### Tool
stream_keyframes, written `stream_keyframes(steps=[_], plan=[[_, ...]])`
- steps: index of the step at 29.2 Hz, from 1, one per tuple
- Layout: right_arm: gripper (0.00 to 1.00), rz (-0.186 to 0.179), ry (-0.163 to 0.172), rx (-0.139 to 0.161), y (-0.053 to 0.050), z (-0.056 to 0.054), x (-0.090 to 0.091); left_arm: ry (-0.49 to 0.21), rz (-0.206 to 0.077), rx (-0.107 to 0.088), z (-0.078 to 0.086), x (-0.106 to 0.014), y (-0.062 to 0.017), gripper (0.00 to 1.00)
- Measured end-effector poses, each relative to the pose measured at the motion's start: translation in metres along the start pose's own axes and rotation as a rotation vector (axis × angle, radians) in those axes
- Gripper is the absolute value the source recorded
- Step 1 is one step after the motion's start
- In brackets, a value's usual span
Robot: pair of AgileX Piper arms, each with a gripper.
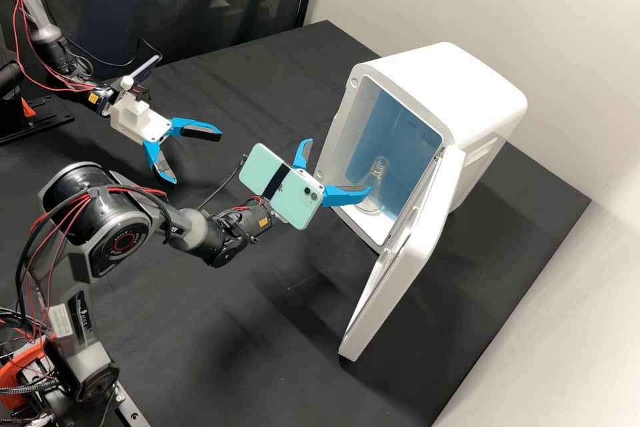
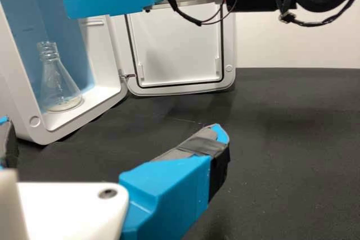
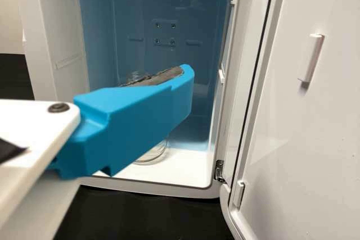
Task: Take the flask out of the incubator
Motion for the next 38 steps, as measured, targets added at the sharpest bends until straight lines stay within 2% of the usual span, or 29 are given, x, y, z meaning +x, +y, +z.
stream_keyframes(steps=[20, 23, 26, 30, 35, 38], plan=[[1.0, 0.002, 0.002, 0.0, -0.001, 0.001, 0.0, 0.005, 0.0, 0.002, -0.002, 0.0, 0.0003, 1.0], [1.0, -0.001, -0.002, -0.001, -0.005, 0.005, 0.004, 0.005, 0.0, 0.002, -0.002, 0.0, 0.0003, 1.0], [1.0, -0.012, -0.021, -0.002, -0.012, 0.009, 0.009, 0.005, 0.0, 0.002, -0.002, 0.0, 0.0003, 1.0], [1.0, -0.032, -0.013, -0.029, -0.021, 0.007, 0.018, 0.005, 0.0, 0.002, -0.002, 0.0, 0.0003, 1.0], [1.0, -0.03, -0.001, -0.063, -0.026, 0.003, 0.031, 0.005, 0.0, 0.002, -0.002, 0.0, 0.0003, 1.0], [1.0, -0.031, -0.019, -0.054, -0.027, 0.003, 0.042, 0.005, 0.0, 0.002, -0.002, 0.0, 0.0003, 1.0]])
